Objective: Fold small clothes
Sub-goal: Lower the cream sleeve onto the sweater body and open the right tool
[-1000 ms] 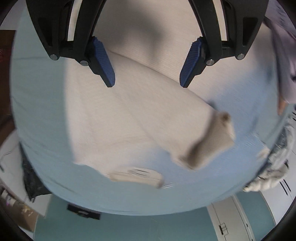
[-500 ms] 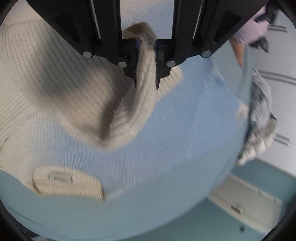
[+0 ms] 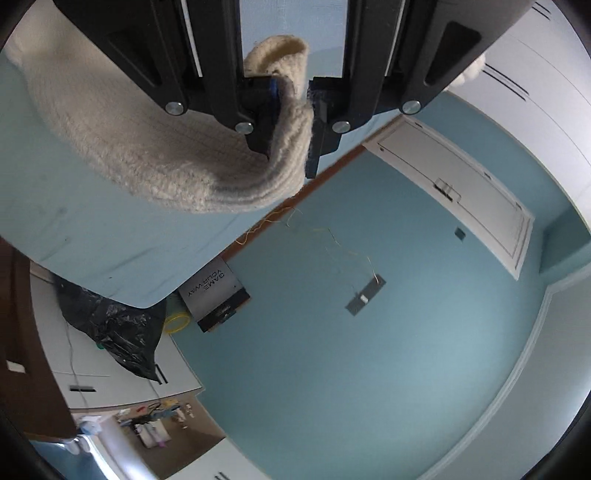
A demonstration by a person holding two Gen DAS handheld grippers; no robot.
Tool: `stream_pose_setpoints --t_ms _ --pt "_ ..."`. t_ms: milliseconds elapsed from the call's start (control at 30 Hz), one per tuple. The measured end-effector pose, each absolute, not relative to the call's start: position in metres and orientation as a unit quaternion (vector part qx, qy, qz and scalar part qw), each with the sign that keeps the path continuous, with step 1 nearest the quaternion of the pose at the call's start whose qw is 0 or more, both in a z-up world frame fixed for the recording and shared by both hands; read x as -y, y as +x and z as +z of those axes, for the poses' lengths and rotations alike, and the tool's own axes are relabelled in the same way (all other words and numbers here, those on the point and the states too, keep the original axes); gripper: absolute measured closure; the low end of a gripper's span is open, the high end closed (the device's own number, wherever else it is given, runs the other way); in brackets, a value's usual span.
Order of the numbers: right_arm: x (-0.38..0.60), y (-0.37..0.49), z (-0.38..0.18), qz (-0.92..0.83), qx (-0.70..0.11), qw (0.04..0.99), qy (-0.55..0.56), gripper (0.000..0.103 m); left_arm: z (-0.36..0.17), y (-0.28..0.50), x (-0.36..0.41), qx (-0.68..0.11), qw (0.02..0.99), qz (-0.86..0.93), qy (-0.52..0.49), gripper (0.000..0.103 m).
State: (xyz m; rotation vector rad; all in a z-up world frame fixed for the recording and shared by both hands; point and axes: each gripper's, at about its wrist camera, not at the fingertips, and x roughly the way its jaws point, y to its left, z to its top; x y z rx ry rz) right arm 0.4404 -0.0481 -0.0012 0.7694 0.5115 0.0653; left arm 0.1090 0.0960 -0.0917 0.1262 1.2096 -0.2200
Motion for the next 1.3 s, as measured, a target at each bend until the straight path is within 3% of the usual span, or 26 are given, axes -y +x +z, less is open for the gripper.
stream_pose_setpoints --t_ms 133,200,267,367,433,500,567,633,733,867,933,1100,1233,1267,1300 --pt "-0.002 0.412 -0.028 0.107 -0.311 0.841 0.430 0.093 -0.090 0.111 -0.102 -0.561 0.821 -0.093 0.056 0.000" --pt "-0.033 0.399 -0.064 0.172 -0.398 0.788 0.437 0.080 -0.090 0.113 -0.107 -0.560 0.823 -0.083 0.053 0.000" --pt "-0.060 0.397 -0.108 0.242 -0.490 0.695 0.468 0.034 -0.090 0.115 -0.114 -0.564 0.822 -0.075 0.043 0.000" --pt "-0.085 0.375 -0.175 0.302 -0.612 0.524 0.509 0.032 -0.091 0.116 -0.118 -0.568 0.819 -0.074 0.028 0.000" --pt "-0.061 0.363 -0.185 0.299 -0.637 0.516 0.488 0.032 -0.092 0.116 -0.118 -0.569 0.818 -0.076 0.027 0.000" --pt "-0.014 0.360 -0.172 0.288 -0.623 0.575 0.446 0.031 -0.092 0.116 -0.117 -0.570 0.817 -0.080 0.029 0.000" --pt "0.026 0.368 -0.155 0.259 -0.620 0.653 0.348 0.011 -0.093 0.116 -0.116 -0.572 0.815 -0.085 0.033 0.000" --pt "0.085 0.362 -0.145 0.170 -0.608 0.756 0.174 0.010 -0.095 0.115 -0.114 -0.573 0.814 -0.088 0.036 0.000" --pt "0.156 0.342 -0.182 0.050 -0.640 0.766 0.031 0.010 -0.097 0.115 -0.111 -0.574 0.813 -0.088 0.042 0.000" --pt "0.232 0.311 -0.261 0.004 -0.724 0.685 0.075 0.010 -0.105 0.118 -0.104 -0.585 0.805 -0.080 0.050 0.000" --pt "0.271 0.299 -0.288 -0.021 -0.725 0.678 0.115 0.011 -0.109 0.120 -0.102 -0.592 0.801 -0.079 0.053 0.000" --pt "0.325 0.306 -0.286 -0.086 -0.669 0.739 0.008 0.012 -0.115 0.122 -0.097 -0.597 0.796 -0.075 0.059 0.000" --pt "0.397 0.301 -0.265 -0.160 -0.624 0.757 0.105 0.012 -0.117 0.123 -0.095 -0.600 0.794 -0.079 0.059 0.000" --pt "0.416 0.296 -0.263 -0.206 -0.616 0.754 0.095 0.029 -0.117 0.123 -0.095 -0.600 0.794 -0.080 0.060 0.000" --pt "0.443 0.287 -0.260 -0.311 -0.605 0.732 0.032 0.039 -0.117 0.122 -0.095 -0.601 0.793 -0.082 0.060 0.000"
